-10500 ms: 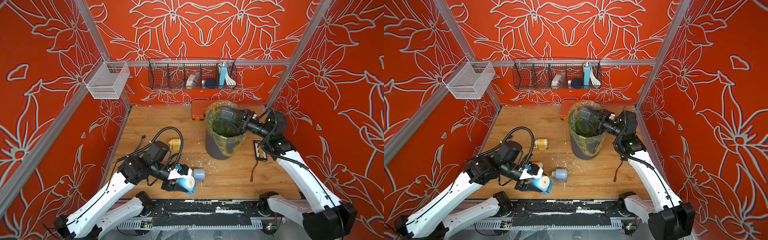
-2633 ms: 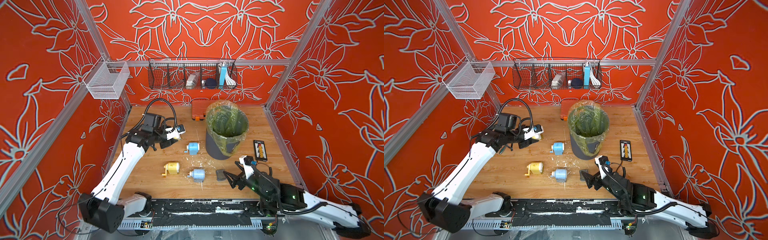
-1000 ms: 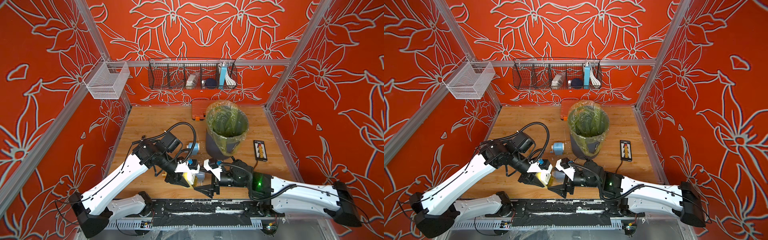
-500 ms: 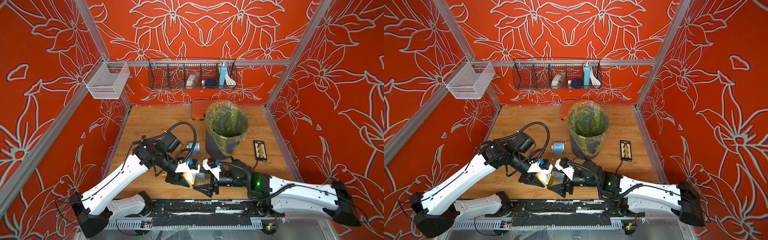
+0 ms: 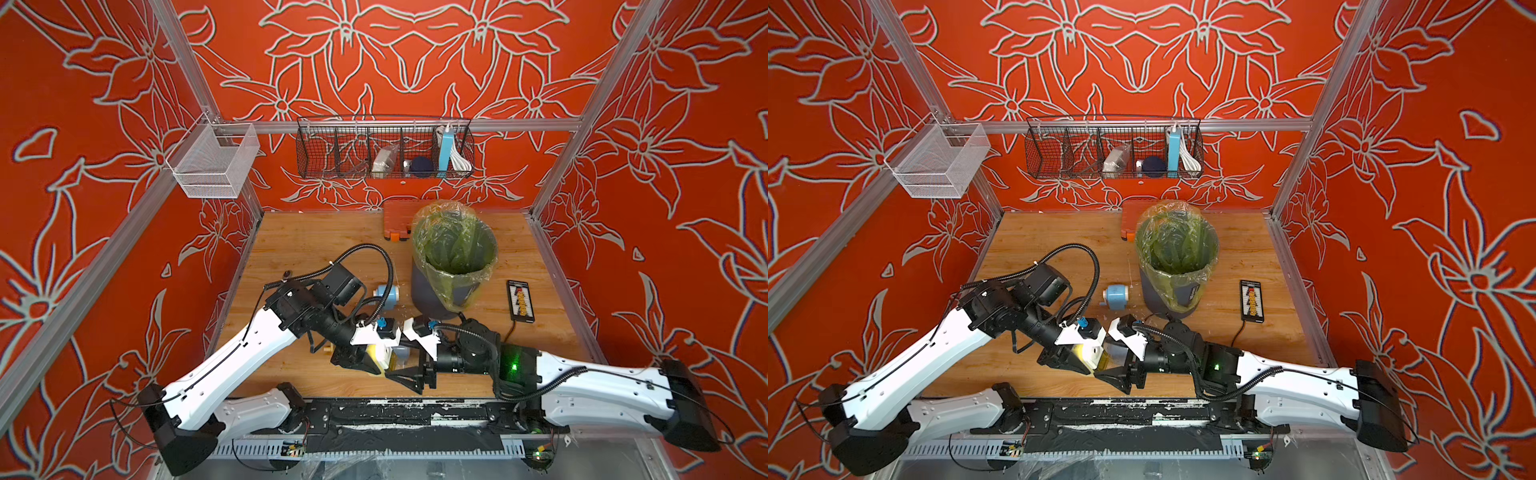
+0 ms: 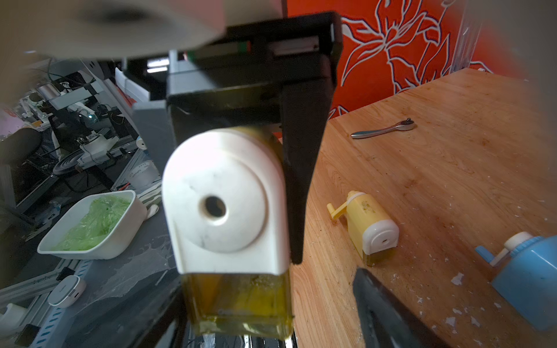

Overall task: Take out the pencil sharpener tray and clean the shavings
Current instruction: Open the container of the pencil sharpener.

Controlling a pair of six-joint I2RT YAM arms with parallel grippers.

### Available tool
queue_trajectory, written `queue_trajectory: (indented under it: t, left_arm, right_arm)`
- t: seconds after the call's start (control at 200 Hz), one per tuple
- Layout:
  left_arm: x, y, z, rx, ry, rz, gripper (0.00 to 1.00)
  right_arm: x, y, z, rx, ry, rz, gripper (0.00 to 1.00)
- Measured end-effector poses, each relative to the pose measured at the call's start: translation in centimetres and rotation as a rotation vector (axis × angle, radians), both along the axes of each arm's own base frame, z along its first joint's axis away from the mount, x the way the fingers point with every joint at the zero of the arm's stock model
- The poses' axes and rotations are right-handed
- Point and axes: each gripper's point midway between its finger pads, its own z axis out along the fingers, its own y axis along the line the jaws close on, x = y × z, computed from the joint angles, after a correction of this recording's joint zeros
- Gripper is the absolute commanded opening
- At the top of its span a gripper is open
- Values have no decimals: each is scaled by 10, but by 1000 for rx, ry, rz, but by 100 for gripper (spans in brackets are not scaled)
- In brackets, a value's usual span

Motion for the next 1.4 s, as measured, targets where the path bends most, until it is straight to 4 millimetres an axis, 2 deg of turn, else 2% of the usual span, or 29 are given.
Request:
queue_trajectory:
  t: [0.455,0.746,0.981,1.281,1.396]
  left_arm:
    - [1,-3,-1,-7,6,0,0]
    - [2,-4,-1,-4,6,5,0]
    - [2,-4,-3,-1,12,4,0]
    - [4,-4,-9,10,17,12,0]
    - [2,-4,-9,11,28,12,0]
  right_arm:
    - [2,-3,6,17,-8,-16,73]
    - [1,-2,5,14,-5,-14,71]
    - [1,-2,2,3,-1,-16,73]
    - [-4,-2,-1,-11,-2,4,46]
    - [-5,-2,-2,-15,-10,11,29]
